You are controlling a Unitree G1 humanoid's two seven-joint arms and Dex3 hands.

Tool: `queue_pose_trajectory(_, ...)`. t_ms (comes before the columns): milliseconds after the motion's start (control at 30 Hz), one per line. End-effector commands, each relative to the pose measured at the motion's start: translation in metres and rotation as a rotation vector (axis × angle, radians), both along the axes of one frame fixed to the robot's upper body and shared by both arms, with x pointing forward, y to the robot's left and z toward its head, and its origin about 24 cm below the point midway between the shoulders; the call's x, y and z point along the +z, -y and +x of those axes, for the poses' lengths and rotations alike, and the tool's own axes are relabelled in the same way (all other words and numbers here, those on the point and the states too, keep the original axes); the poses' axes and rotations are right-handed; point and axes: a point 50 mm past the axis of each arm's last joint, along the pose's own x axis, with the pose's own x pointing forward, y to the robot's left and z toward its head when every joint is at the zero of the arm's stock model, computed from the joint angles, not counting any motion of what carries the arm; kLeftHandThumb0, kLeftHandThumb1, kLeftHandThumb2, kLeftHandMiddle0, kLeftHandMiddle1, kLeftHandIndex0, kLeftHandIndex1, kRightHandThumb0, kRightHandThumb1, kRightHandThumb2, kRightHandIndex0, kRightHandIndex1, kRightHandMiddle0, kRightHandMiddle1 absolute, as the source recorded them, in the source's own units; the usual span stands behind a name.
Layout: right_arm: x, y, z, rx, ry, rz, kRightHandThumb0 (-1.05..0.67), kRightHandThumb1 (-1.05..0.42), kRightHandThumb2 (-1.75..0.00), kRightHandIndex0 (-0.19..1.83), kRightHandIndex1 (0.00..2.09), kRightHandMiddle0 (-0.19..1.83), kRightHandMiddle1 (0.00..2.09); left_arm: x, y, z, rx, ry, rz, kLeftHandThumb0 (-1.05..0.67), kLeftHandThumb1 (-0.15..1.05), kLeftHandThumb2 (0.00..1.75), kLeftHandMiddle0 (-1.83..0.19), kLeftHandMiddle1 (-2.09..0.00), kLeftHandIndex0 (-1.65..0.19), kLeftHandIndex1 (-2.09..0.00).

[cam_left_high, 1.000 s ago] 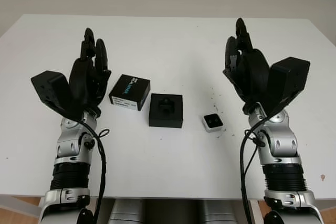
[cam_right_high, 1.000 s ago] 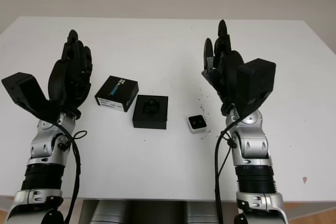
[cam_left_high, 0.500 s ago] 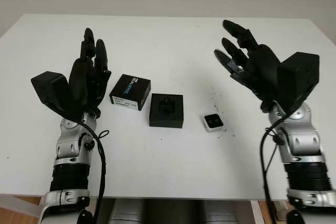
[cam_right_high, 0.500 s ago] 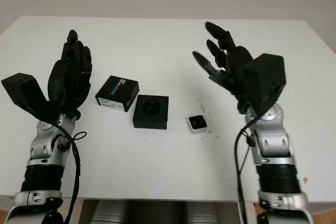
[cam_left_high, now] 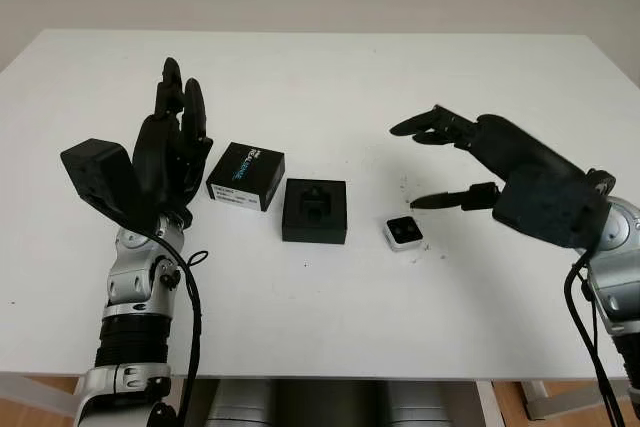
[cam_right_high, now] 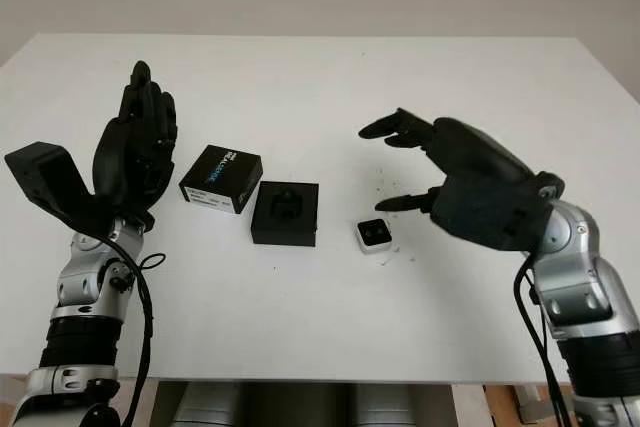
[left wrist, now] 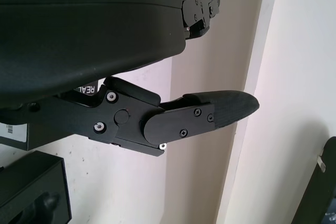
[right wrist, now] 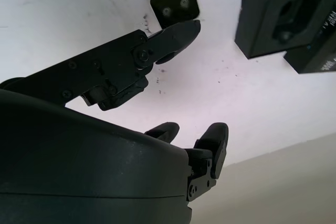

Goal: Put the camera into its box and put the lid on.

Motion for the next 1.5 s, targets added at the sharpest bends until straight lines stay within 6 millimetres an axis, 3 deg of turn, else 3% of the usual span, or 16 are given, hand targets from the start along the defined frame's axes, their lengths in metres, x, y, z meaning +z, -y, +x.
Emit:
queue_pose_trajectory(0, 0.0, -0.001, -0.005, 0.0, 0.022, -0.051, -0.4, -0.81, -0.05, 0.32, 0.2, 0.33, 0.34, 0.011, 0.003, 0.001, -0.006, 0.036, 0.012, -0.68, 1.05, 0.56, 0.19, 0.0, 0.19, 0.0)
queue_pose_trajectory(200, -0.008, -0.006, -0.01, 0.014, -0.001, -0.081, -0.42, -0.83, -0.06, 0.33, 0.16, 0.37, 0.26, 0.01, 0.002, 0.0, -0.008, 0.032, 0.013, -0.68, 1.05, 0.57, 0.19, 0.0, 0.19, 0.0)
queue_pose_trajectory(800, -0.03, -0.008, -0.028, 0.053, 0.009, -0.089, -0.45, -0.79, -0.05, 0.35, 0.12, 0.41, 0.34, 0.008, 0.003, -0.001, -0.008, 0.025, -0.002, -0.68, 1.05, 0.55, 0.19, 0.0, 0.19, 0.0)
queue_pose_trajectory(967, -0.039, -0.004, -0.026, 0.04, -0.011, -0.07, -0.42, -0.81, -0.06, 0.37, 0.09, 0.27, 0.56, 0.008, 0.005, -0.002, -0.015, 0.03, -0.011, -0.68, 1.05, 0.53, 0.19, 0.0, 0.19, 0.0)
queue_pose_trajectory(1467, -0.057, 0.002, -0.016, 0.037, 0.111, -0.103, -0.37, -0.81, -0.05, 0.49, 0.12, 0.22, 0.97, 0.008, 0.004, -0.004, -0.019, 0.025, -0.011, -0.67, 1.05, 0.52, 0.19, 0.0, 0.19, 0.0)
